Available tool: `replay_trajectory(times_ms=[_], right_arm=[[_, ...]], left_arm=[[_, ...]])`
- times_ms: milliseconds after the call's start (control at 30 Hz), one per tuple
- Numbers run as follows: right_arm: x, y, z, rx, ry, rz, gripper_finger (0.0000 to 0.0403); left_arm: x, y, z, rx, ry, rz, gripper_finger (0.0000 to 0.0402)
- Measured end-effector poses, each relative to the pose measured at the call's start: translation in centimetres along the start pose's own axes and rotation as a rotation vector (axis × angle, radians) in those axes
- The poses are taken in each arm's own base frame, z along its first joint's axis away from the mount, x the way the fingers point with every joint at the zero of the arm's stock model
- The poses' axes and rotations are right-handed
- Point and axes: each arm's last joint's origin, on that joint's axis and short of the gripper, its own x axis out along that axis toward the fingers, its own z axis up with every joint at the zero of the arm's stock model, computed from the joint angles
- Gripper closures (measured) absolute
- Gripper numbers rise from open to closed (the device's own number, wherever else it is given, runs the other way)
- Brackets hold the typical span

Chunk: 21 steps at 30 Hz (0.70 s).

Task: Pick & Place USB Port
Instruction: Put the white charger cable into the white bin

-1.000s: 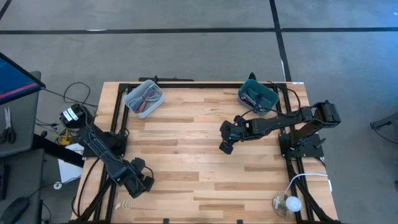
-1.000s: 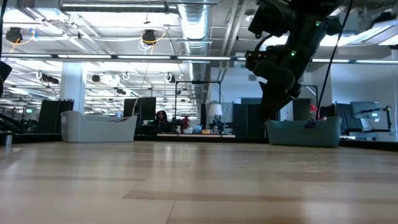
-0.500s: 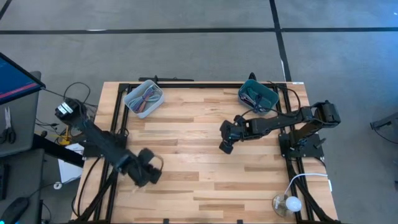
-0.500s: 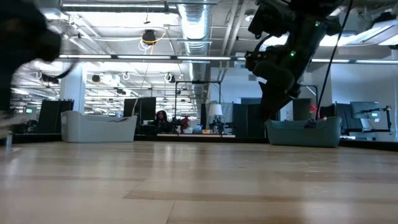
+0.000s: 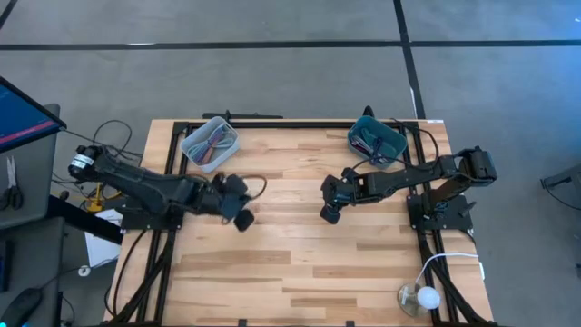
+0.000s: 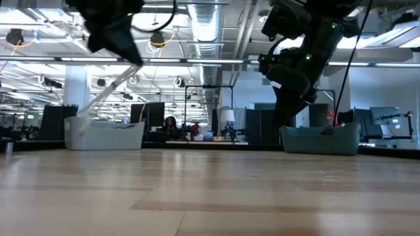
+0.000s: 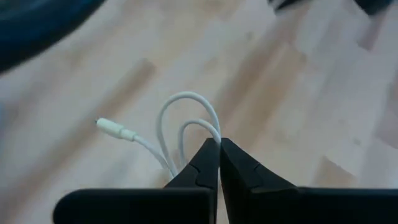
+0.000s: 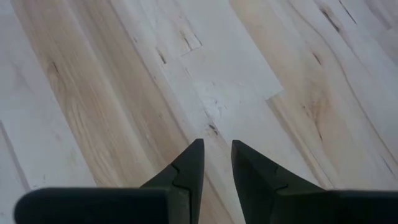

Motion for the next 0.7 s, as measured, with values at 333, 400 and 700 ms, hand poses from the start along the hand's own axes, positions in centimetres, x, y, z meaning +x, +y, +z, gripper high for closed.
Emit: replay_trajectory(times_ms=[333,400,700], right_arm=[[0.0,0.0,0.0,0.000,0.000,0.000,0.0329],[0.0,0.0,0.0,0.000,0.000,-0.001,0.0329],[0.0,0.0,0.0,0.000,-0.001,-0.003,0.0329]], left_arm=[[-2.0,2.0,6.6,0.318,-0.238,0.286,0.0399],[-2.6,2.7,7.4,0.352,-0.265,0.354,0.0398],[-4.6,7.3,9.1,0.347,-0.296,0.574,0.0397]])
